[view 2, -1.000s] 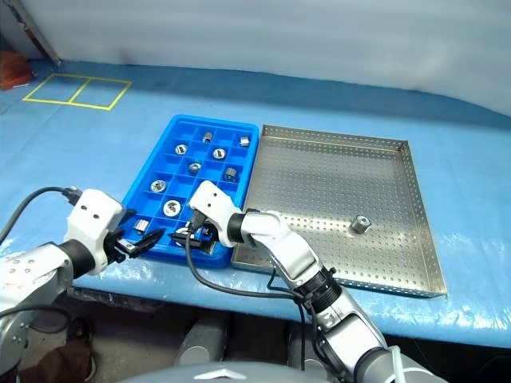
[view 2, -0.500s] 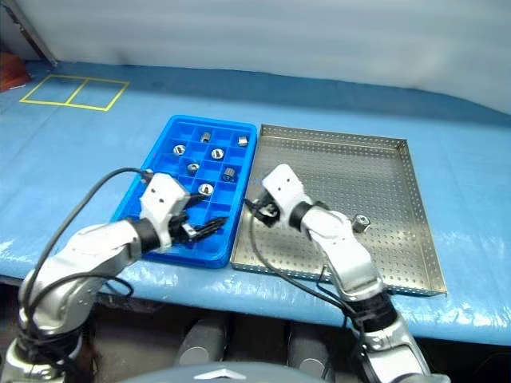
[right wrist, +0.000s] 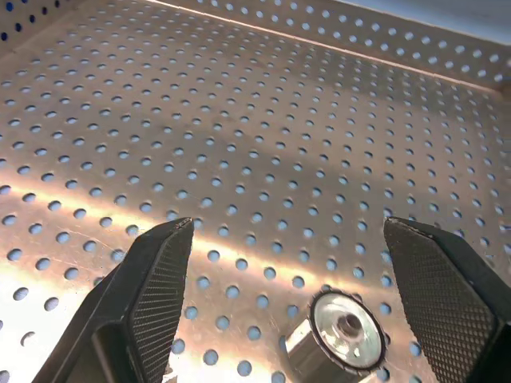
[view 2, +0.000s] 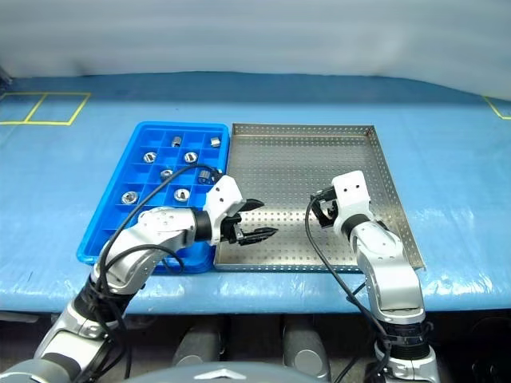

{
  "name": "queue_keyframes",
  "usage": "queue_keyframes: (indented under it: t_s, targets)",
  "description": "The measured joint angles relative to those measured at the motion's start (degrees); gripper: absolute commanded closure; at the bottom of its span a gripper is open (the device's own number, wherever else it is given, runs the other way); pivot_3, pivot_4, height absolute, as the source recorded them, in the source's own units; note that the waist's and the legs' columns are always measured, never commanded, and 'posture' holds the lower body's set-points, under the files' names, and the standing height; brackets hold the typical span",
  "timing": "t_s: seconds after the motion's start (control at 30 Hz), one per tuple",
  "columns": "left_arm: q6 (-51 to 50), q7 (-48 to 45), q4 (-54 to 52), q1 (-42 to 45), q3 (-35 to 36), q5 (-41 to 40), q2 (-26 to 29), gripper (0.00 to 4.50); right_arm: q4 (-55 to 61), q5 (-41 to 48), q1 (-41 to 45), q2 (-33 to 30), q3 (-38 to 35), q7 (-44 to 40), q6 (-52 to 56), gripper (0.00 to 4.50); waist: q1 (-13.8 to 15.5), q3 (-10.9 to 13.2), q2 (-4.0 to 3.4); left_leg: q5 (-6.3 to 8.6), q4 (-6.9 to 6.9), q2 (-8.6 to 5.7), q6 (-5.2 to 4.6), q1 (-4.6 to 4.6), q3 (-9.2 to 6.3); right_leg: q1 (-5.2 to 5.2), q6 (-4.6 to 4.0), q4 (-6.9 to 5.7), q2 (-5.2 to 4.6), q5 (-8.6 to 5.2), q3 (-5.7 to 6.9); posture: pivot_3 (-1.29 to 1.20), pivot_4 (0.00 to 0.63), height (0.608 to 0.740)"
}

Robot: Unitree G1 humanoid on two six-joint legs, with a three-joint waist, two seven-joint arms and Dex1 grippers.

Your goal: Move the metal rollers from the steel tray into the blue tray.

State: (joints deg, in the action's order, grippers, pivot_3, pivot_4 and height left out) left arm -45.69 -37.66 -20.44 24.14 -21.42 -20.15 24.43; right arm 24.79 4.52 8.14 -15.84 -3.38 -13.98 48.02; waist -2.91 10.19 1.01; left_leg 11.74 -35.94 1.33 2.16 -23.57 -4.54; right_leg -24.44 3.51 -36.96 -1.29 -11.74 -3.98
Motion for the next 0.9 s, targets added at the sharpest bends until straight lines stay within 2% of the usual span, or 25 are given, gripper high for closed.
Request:
queue_keyframes:
  t_s: [0.17, 0.43, 0.47, 0.5, 0.67, 0.9]
  targets:
    - [0.2, -1.1, 0.6, 0.1, -1.6, 1.2, 0.0, 0.71, -5.9, 1.5, 0.1, 2.6, -2.3, 1.5, -0.5, 0.51, -0.6, 0.0, 0.0, -0.01, -0.01, -0.01, -0.01, -0.01, 0.0, 0.0, 0.03, 0.0, 0.01, 0.02, -0.04, 0.0, 0.15, 0.74]
    - [-0.2, -0.6, 0.5, -1.5, -1.5, 1.7, 0.5, 0.71, -12.9, 1.7, 2.1, 3.4, -4.0, 3.9, -2.8, 0.51, -0.5, 0.0, -0.03, -0.01, -0.02, -0.01, -0.03, -0.01, -0.01, 0.01, 0.04, -0.02, 0.02, 0.03, -0.05, 0.04, 0.15, 0.74]
    - [-0.2, -0.4, 0.4, -1.7, -1.5, 1.7, 0.5, 0.71, -13.1, 1.7, 2.2, 3.4, -4.0, 3.9, -3.0, 0.91, -0.5, 0.0, -0.03, -0.01, -0.02, -0.01, -0.03, -0.01, -0.01, 0.01, 0.04, -0.02, 0.02, 0.03, -0.05, 0.04, 0.15, 0.74]
    - [-0.3, -0.1, 0.2, -2.0, -1.5, 1.7, 0.5, 0.71, -13.5, 1.8, 2.2, 3.4, -4.0, 3.9, -3.7, 1.09, -0.4, 0.0, -0.03, -0.01, -0.02, -0.01, -0.03, -0.01, -0.02, 0.01, 0.04, -0.02, 0.02, 0.03, -0.05, 0.04, 0.15, 0.74]
    - [-0.5, 0.7, 0.2, -2.9, -1.3, 1.7, 0.7, 0.71, -14.3, 2.7, 2.5, 3.6, -3.9, 3.9, -4.3, 2.69, -0.3, 0.0, -0.04, -0.02, -0.02, -0.01, -0.03, -0.01, -0.02, 0.02, 0.05, -0.03, 0.03, 0.04, -0.05, 0.04, 0.15, 0.74]
    - [-1.3, 1.2, -0.1, -3.1, 0.3, 1.5, 1.2, 0.71, -13.6, 2.9, 2.5, 3.5, -3.0, 3.6, -4.0, 2.73, -0.3, 0.0, -0.04, -0.02, -0.02, -0.01, -0.04, 0.0, -0.01, 0.01, 0.05, -0.04, 0.03, 0.04, -0.06, 0.05, 0.15, 0.74]
